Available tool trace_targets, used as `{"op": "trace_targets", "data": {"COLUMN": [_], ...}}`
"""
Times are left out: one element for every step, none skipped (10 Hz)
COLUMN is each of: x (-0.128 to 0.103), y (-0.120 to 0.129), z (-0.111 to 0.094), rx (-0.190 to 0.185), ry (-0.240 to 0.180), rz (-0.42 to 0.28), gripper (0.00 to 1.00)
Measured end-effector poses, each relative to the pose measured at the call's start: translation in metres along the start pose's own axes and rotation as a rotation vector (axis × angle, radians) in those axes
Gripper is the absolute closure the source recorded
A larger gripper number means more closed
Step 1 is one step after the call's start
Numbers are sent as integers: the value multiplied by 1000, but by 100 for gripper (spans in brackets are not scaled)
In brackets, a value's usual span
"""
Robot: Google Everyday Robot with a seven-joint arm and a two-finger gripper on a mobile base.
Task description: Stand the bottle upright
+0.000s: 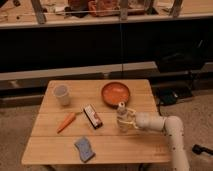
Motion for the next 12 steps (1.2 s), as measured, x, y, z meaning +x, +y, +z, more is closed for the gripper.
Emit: {"op": "trace_targets", "data": {"x": [1,0,1,1,0,0,-1,-1,-1,-1,-2,-1], "y": [-1,-1,-1,-1,-1,-1,0,0,-1,-1,-1,-1], "z": [2,2,2,2,2,2,1,1,2,1,1,0], "rx": [4,4,5,4,4,4,4,4,4,2,0,-2], "ry": [0,0,-1,-3,-4,-5,-7,-8,-10,-11,-13,-18], "rz": [1,3,3,1,1,1,0,-1,-3,-5,-10,-16], "gripper": [44,35,26,21,20,20,20,20,20,20,20,20]}}
